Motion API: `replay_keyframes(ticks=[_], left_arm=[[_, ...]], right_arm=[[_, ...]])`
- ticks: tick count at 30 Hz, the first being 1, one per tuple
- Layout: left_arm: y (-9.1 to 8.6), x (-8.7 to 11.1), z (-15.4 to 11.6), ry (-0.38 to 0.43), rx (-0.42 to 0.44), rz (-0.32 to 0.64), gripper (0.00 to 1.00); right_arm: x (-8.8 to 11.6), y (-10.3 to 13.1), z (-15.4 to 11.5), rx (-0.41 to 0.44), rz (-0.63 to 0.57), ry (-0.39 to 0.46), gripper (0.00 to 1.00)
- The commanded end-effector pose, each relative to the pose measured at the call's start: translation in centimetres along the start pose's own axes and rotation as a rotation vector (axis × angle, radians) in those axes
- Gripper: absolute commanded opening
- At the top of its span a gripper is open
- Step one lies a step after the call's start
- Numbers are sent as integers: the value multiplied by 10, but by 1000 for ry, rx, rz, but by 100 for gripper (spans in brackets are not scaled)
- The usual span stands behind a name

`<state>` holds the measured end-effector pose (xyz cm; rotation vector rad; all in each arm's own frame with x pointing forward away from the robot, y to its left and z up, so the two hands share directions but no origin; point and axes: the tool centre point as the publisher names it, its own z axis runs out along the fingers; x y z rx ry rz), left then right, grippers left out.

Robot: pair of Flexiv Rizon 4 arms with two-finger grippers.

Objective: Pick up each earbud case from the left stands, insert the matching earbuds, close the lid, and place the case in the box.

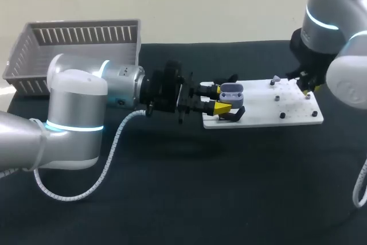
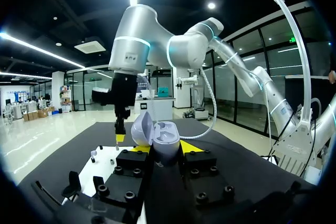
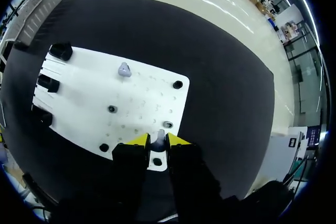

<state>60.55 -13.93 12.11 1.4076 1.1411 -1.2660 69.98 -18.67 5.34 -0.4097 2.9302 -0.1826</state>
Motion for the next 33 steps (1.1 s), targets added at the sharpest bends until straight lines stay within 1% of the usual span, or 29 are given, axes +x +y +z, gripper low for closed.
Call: replay_keyframes(ticks=[1,5,9,11,18,19,20,24,33], left_arm=[[0,1,0,-3,-1,2,0],[0,1,0,-3,-1,2,0],[0,1,0,-3,-1,2,0],[0,1,0,-3,-1,2,0],[0,1,0,-3,-1,2,0],[0,1,0,-3,-1,2,0],[0,1,0,-3,-1,2,0],[0,1,0,-3,-1,2,0],[0,1,0,-3,-1,2,0]], right_arm=[[27,10,-42,-11,18,-18,0],[38,35,-69,-20,29,-23,0],[45,62,-95,-14,40,-22,0],[47,73,-107,-8,49,-14,0],[51,110,-150,-41,91,11,0],[51,114,-155,-42,93,13,0],[51,119,-160,-24,98,23,0],[53,143,-178,-21,72,42,0],[53,143,-178,-21,72,42,0]])
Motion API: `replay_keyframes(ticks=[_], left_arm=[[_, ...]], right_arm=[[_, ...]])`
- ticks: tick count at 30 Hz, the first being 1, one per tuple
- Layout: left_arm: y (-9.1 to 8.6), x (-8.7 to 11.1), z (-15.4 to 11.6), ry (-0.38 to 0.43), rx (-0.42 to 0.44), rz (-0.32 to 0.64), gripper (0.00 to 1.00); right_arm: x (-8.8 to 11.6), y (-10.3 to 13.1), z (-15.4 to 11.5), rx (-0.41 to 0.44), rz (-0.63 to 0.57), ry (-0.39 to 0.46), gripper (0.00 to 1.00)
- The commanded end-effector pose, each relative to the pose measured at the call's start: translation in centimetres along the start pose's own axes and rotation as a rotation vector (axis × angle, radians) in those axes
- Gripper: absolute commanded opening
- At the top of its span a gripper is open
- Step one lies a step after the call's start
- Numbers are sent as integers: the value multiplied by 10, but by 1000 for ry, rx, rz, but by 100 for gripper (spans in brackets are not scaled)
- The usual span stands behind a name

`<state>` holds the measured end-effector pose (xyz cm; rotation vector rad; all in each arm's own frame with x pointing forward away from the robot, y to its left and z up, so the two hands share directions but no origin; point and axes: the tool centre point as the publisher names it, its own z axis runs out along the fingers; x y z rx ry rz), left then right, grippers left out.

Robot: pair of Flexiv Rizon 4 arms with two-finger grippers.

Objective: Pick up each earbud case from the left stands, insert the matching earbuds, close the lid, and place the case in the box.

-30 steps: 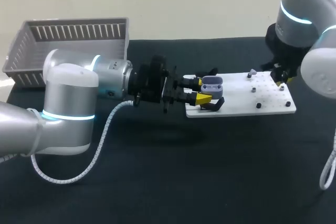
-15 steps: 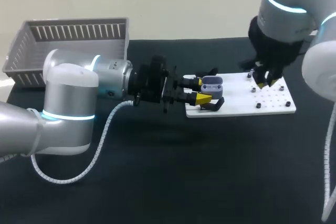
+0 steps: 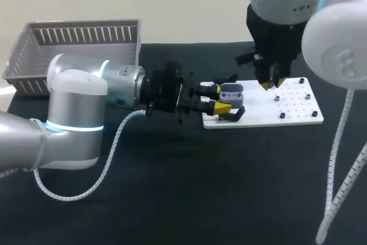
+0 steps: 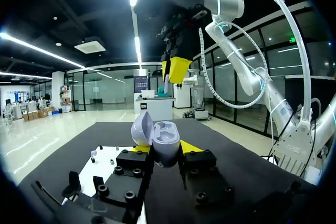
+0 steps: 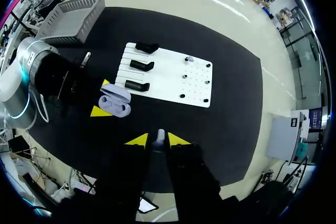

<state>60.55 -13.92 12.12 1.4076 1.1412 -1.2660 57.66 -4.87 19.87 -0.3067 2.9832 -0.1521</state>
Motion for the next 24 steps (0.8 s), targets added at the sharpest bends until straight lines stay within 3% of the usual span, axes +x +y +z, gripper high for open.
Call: replay_keyframes(ticks=[1,11,13,18,24], left_arm=[[0,1,0,-3,-1,2,0],[0,1,0,-3,-1,2,0],[0,1,0,-3,-1,2,0],[0,1,0,-3,-1,2,0],[0,1,0,-3,-1,2,0]], right_arm=[[-1,0,1,1,1,2,0],[-1,0,1,1,1,2,0],[-1,12,-2,5,108,27,0],[-1,36,-3,-38,250,17,0],[-4,60,-7,-72,334,23,0]])
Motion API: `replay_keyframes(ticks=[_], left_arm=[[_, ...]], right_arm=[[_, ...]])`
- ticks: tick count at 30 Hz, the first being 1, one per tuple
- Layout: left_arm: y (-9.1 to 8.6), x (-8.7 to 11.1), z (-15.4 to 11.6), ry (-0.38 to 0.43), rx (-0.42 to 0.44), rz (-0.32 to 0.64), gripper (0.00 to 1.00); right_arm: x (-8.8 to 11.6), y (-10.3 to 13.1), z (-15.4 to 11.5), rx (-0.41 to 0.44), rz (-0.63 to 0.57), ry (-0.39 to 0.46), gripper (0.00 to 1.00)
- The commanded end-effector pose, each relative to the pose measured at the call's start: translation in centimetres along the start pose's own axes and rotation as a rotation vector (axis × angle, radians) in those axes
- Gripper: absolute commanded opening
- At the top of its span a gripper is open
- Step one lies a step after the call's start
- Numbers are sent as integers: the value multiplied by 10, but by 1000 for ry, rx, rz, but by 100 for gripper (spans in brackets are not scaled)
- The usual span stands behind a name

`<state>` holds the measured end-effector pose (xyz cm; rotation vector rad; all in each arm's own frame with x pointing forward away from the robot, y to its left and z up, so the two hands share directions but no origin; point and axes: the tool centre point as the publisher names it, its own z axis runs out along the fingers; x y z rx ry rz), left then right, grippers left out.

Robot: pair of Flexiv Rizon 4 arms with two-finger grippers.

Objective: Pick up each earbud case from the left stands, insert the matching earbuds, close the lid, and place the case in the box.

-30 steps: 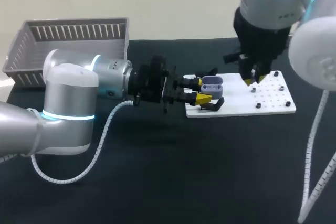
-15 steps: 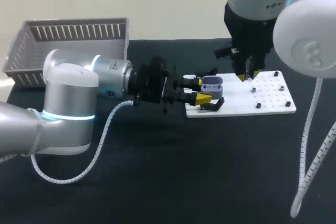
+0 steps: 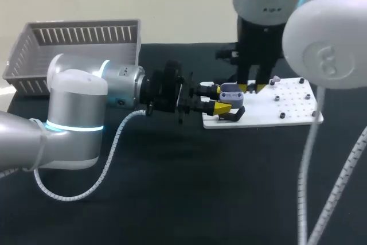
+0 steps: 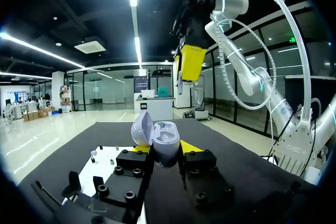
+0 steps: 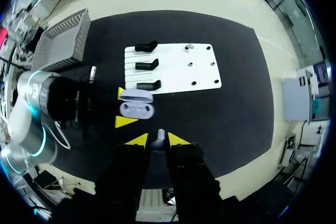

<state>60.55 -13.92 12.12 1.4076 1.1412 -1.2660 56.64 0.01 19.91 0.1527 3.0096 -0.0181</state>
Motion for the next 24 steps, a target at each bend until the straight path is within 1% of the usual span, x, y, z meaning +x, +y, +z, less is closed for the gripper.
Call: replay_keyframes(ticks=[1,2,24], left_arm=[[0,1,0,-3,-1,2,0],[0,1,0,-3,-1,2,0],[-1,2,-1,3,-4,1,0]], right_arm=[[0,13,0,-5,30,9,0],[1,16,-1,-17,36,11,0],[1,16,-1,-17,36,11,0]])
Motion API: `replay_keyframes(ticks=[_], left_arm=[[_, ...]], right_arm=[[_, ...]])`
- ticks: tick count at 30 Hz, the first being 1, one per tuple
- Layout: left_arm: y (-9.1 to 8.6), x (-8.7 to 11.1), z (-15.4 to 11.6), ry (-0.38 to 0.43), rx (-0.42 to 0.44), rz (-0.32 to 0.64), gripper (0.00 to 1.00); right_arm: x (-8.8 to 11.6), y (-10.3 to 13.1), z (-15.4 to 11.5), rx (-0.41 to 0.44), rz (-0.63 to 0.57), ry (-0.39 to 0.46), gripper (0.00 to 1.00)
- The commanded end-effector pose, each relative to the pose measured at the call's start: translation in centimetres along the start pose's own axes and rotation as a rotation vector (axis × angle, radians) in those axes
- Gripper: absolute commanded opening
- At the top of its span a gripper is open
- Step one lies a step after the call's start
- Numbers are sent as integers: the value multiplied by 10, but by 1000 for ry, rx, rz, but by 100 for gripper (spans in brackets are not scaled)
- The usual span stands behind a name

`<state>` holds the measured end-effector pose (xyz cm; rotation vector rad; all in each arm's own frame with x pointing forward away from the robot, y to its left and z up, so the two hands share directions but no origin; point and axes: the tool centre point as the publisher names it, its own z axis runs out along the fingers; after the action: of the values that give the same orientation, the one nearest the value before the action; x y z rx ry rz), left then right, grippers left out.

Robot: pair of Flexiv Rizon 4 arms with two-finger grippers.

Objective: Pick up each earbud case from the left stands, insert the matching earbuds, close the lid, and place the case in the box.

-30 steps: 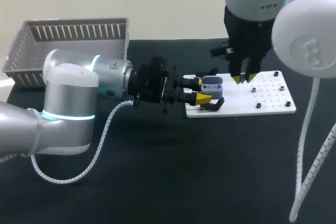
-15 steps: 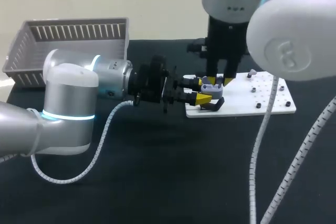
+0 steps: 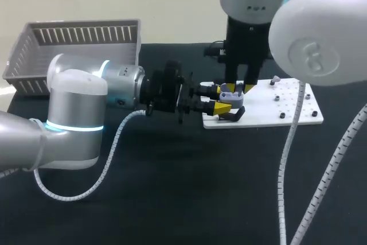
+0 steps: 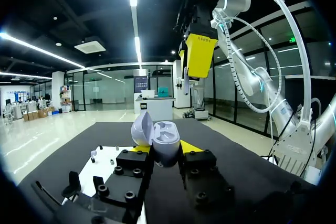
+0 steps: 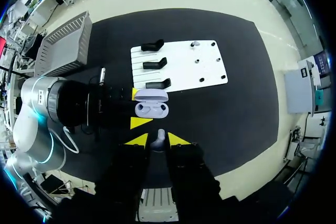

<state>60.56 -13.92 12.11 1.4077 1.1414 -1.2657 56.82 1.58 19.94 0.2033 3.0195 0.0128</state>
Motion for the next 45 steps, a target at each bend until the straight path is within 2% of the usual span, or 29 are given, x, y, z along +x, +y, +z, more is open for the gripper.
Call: replay_keyframes(ticks=[1,4,15,20,35,45], left_arm=[[-1,2,-1,7,-6,-1,0],[-2,3,-1,15,-6,-4,0],[-6,2,4,73,1,12,0],[-7,1,5,69,0,12,0],[-8,1,6,70,4,13,0],[-8,1,6,70,4,13,0]], right_arm=[[1,0,0,0,2,-3,0],[1,0,0,0,2,-3,0],[3,-5,12,-62,183,27,0],[0,-6,22,-62,245,46,0],[-7,-3,24,-9,321,53,0],[-7,-1,22,-22,339,59,0]])
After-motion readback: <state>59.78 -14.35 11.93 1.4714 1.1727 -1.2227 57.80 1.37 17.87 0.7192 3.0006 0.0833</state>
